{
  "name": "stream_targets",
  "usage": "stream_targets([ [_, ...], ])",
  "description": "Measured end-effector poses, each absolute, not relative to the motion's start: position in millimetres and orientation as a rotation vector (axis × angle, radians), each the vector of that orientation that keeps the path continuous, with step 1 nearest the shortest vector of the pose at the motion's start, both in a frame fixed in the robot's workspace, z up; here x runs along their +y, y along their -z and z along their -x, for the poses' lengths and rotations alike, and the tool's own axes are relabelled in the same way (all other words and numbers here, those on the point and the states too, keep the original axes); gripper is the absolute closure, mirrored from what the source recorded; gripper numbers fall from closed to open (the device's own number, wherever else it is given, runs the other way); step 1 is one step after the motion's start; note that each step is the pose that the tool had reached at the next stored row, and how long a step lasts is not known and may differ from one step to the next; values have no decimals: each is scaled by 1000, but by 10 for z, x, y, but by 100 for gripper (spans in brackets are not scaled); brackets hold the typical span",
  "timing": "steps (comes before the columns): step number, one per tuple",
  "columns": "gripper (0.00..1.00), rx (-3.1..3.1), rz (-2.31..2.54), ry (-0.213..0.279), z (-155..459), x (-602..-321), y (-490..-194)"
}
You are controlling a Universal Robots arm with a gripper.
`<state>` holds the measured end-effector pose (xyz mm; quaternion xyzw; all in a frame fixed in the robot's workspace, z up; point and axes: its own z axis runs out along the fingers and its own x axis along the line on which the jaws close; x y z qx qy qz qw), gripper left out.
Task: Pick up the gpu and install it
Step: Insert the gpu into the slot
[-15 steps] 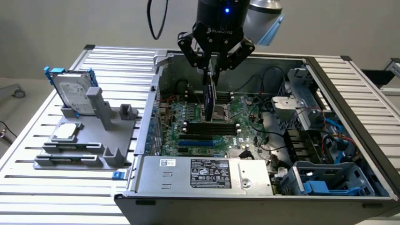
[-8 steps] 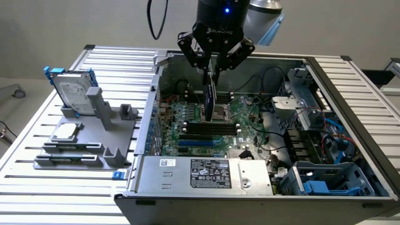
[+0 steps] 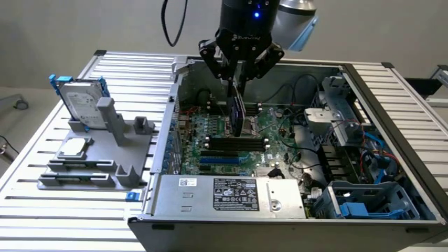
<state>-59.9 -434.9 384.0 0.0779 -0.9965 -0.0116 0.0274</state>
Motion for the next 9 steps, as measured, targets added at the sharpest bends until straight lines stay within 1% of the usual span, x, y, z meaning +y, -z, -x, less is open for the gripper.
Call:
stream_targets([
  [9,73,-3046,-493,34,599,-4349,-3782],
])
